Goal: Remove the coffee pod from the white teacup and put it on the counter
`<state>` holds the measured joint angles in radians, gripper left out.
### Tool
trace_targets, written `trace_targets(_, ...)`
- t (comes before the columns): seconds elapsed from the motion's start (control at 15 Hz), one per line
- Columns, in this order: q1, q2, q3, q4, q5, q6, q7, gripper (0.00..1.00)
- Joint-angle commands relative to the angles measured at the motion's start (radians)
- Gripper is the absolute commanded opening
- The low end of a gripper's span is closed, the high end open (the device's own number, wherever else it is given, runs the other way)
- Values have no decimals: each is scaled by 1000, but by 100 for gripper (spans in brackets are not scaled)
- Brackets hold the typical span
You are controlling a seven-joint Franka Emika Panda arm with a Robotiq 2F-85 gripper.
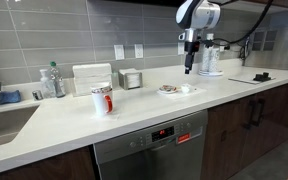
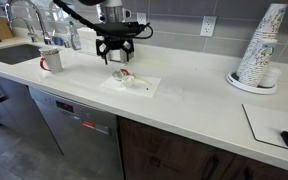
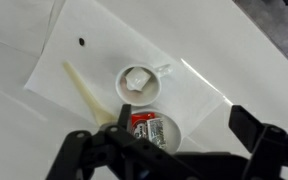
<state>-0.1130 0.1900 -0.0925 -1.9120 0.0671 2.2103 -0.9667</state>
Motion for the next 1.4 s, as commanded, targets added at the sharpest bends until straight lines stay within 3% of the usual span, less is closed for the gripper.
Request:
trace_targets(0.0, -35, 27, 21, 32, 46, -33, -66, 100)
trace_targets(0.6, -109, 117, 45, 107, 205, -80, -388, 100)
trace_targets(0.93, -134, 190, 58, 168, 265, -91, -449, 100)
trace_targets(1.33, -156, 260, 81, 228, 288, -77, -453, 63)
